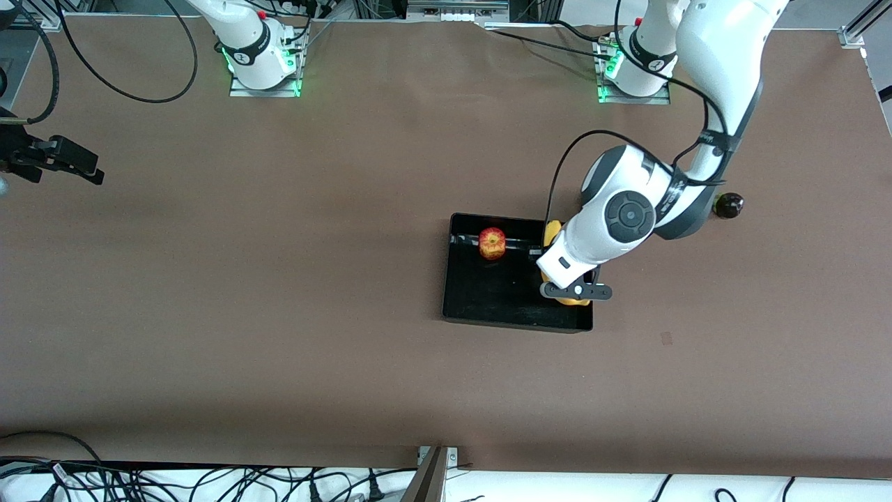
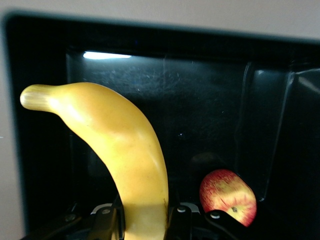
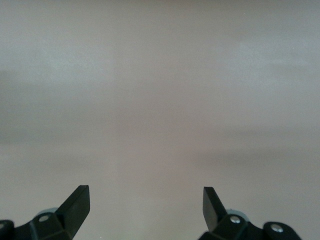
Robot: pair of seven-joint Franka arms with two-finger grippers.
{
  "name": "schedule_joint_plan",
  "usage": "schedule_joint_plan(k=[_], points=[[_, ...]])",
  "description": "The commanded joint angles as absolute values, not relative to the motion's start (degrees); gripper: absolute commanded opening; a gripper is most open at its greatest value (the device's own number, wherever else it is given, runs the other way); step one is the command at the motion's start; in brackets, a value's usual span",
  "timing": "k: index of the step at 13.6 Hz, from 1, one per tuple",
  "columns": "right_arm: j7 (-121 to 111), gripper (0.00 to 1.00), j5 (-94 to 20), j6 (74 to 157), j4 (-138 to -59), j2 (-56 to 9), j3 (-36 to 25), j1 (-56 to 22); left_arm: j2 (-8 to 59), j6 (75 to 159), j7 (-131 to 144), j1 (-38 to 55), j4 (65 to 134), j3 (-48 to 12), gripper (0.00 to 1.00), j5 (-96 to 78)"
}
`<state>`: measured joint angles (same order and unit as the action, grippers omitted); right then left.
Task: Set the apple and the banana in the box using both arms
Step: 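Carry the banana over the black box with the left gripper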
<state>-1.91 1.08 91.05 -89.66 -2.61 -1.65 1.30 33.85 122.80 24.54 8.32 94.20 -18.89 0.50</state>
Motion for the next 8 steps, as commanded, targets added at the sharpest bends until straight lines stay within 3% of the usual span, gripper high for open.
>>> schedule_joint_plan(k=[1, 8], points=[[-2.5, 1.0, 1.6, 91.1, -90.4, -1.8, -1.0, 2.0, 36.1, 126.4, 24.8, 8.5, 94.0, -19.0, 0.0, -0.4], [-2.5, 1.0, 1.6, 91.2, -90.4, -1.8, -1.0, 2.0, 41.1, 132.2, 25.9, 9.3, 94.2, -18.9, 0.0, 0.7]])
